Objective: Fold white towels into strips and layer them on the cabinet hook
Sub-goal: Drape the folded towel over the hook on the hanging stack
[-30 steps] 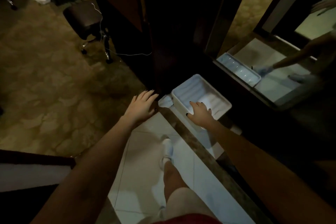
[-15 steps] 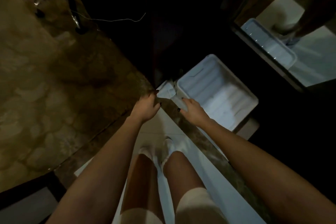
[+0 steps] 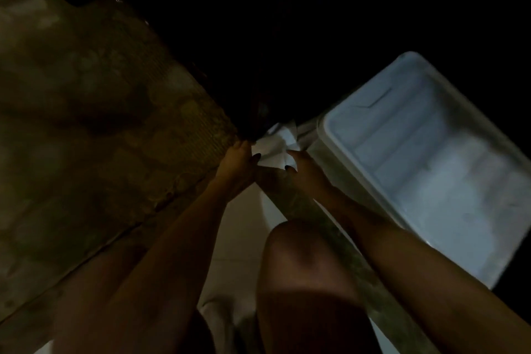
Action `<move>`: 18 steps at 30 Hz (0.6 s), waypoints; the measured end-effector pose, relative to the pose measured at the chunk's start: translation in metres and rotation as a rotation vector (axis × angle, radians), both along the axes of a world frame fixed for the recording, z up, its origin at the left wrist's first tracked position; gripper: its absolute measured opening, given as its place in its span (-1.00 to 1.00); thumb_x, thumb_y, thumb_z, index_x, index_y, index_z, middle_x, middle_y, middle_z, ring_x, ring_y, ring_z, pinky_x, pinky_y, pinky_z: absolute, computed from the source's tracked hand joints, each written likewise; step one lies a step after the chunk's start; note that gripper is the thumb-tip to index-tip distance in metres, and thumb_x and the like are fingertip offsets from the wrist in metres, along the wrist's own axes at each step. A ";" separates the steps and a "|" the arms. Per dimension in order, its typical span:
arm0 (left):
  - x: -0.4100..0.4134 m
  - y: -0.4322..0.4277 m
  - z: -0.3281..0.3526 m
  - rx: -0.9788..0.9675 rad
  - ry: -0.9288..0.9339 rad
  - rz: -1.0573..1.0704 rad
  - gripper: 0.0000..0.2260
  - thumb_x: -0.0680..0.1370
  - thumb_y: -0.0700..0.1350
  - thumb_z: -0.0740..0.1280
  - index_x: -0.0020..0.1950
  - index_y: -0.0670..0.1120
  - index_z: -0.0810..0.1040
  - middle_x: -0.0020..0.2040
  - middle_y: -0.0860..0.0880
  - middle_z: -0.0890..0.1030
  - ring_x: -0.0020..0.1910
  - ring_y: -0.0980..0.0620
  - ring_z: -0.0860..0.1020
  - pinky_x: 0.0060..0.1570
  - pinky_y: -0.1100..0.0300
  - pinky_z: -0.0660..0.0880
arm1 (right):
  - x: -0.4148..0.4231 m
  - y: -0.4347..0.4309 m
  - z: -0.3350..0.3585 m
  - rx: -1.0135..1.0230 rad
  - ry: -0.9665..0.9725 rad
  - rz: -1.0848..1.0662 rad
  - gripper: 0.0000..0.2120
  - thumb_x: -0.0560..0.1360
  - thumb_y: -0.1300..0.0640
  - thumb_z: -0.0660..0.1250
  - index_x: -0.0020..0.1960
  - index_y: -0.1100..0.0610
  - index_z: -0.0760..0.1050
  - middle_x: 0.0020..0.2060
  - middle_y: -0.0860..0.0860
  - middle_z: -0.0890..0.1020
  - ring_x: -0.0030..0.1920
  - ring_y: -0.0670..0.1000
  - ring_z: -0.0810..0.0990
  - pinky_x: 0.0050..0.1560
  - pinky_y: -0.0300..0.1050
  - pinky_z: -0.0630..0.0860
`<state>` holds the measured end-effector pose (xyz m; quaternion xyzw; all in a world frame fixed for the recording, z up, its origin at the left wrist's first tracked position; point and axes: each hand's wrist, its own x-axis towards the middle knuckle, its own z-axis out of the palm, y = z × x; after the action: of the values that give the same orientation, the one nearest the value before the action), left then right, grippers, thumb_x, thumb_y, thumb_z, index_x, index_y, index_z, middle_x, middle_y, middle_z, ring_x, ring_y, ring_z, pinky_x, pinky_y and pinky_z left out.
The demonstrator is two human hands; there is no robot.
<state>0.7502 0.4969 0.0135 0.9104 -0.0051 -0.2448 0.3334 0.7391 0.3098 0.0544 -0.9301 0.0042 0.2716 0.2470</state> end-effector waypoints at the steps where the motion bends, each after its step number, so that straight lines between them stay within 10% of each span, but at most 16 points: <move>1: 0.008 0.000 -0.023 0.001 -0.051 0.010 -0.58 0.61 0.00 0.25 0.39 -0.22 0.41 0.33 -0.23 0.46 0.30 -0.21 0.45 0.27 -0.07 0.39 | 0.009 0.000 -0.019 -0.018 -0.031 0.023 -0.54 0.62 0.17 0.23 0.51 0.15 0.27 0.45 0.18 0.34 0.43 0.17 0.32 0.37 -0.01 0.29; 11: 0.042 -0.005 -0.144 -0.150 -0.181 0.000 -0.47 0.53 0.00 0.42 0.45 -0.12 0.39 0.41 -0.19 0.39 0.38 -0.18 0.36 0.28 0.04 0.37 | 0.083 0.007 -0.130 -0.290 -0.323 0.393 -0.56 0.61 0.09 0.24 0.48 0.04 0.37 0.51 0.20 0.21 0.49 0.22 0.17 0.40 0.07 0.23; 18: 0.034 0.003 -0.143 -0.099 -0.223 -0.050 -0.73 0.53 -0.10 0.41 0.21 -0.13 0.58 0.31 -0.19 0.41 0.28 -0.18 0.40 0.21 -0.03 0.41 | 0.084 0.014 -0.122 -0.369 -0.383 0.517 -0.72 0.62 0.12 0.21 0.23 0.21 0.57 0.33 0.20 0.48 0.40 0.18 0.33 0.34 0.00 0.18</move>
<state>0.7839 0.5000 -0.1294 0.9140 -0.0771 -0.1496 0.3691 0.8233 0.3236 -0.0675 -0.9633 -0.2283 0.1408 -0.0055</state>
